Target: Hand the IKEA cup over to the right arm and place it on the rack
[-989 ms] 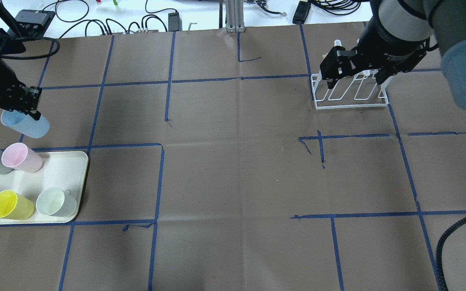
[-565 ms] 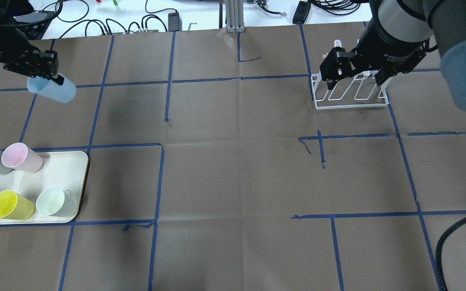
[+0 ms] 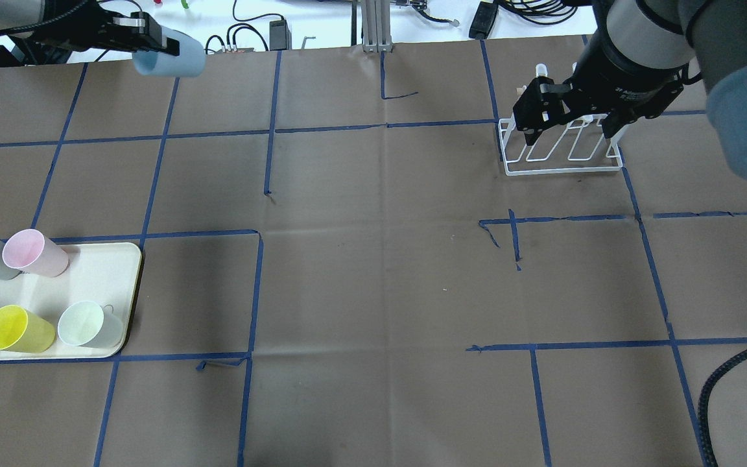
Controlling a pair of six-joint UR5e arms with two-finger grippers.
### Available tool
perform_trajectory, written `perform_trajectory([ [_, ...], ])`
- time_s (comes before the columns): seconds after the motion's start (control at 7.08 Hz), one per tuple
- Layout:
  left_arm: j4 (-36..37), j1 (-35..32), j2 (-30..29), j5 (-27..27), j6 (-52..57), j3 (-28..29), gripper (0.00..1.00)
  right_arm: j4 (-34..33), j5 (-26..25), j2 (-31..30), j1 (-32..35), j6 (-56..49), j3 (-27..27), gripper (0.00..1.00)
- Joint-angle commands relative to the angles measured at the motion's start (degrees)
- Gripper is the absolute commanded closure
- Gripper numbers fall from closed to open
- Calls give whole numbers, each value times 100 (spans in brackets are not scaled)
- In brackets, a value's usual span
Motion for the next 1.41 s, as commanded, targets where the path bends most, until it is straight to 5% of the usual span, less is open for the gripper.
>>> perform_trajectory([
  [0.0,2006,-362,-37,-1457,24,-772,100,9,-9,-61,-19,4,5,0],
  [0.28,3947,-529,-369,-2400,191,-1598,100,-261,105,-36,-2,274,22,1],
  [0.57,5620,-818,-1184,-2903,104,-1848,100,-1303,272,-71,7,1852,607,1],
  [0.85,7785,-1223,-1591,-2776,-1861,-1796,100,-2657,1121,-297,7,2977,1329,0],
  [1.27,8458,-1486,-1778,-2678,-2305,-1883,98,-3256,1343,-1087,7,4744,2242,1],
])
